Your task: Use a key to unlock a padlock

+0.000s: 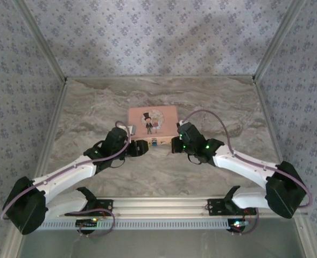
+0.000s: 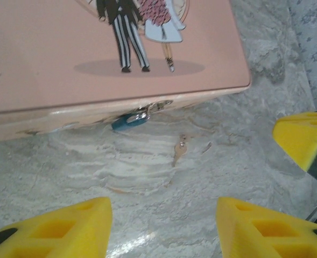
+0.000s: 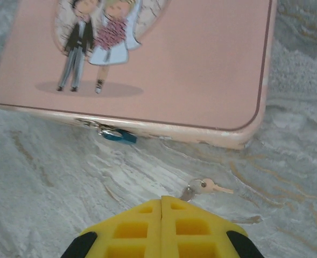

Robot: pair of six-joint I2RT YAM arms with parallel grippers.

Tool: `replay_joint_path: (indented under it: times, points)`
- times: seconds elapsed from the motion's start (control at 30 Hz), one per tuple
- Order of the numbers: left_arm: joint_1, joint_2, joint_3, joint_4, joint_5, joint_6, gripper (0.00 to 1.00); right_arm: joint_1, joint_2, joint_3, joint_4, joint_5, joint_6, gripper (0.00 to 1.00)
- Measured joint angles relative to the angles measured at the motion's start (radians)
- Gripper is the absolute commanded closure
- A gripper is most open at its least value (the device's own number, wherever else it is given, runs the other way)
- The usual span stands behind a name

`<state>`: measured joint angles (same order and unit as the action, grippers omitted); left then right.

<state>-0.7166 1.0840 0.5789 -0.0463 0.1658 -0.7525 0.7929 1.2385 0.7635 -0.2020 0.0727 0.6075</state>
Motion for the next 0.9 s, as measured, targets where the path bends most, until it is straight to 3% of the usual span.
replay_joint_path:
  times: [0.03, 0.2, 0.33, 0.6, 0.9]
  points:
    - [0.0, 0.001, 0.007, 0.002, 0.002, 0.0, 0.46, -0.004, -0.011, 0.0, 0.0, -0.008, -0.006, 1.0]
    - [0.0, 0.006, 0.038, 0.017, 0.005, 0.006, 0.45, -0.018, -0.022, 0.018, -0.012, -0.025, -0.029, 0.77]
    - [0.0, 0.023, 0.045, 0.027, 0.007, 0.007, 0.45, -0.018, 0.047, 0.019, -0.008, -0.028, -0.042, 0.64]
    - [0.0, 0.032, 0.045, 0.037, 0.021, 0.002, 0.45, 0.016, 0.278, 0.026, -0.005, -0.008, -0.065, 0.65]
    - [0.0, 0.023, 0.034, 0.043, 0.021, -0.001, 0.45, 0.016, 0.388, 0.115, -0.034, 0.046, -0.042, 0.66]
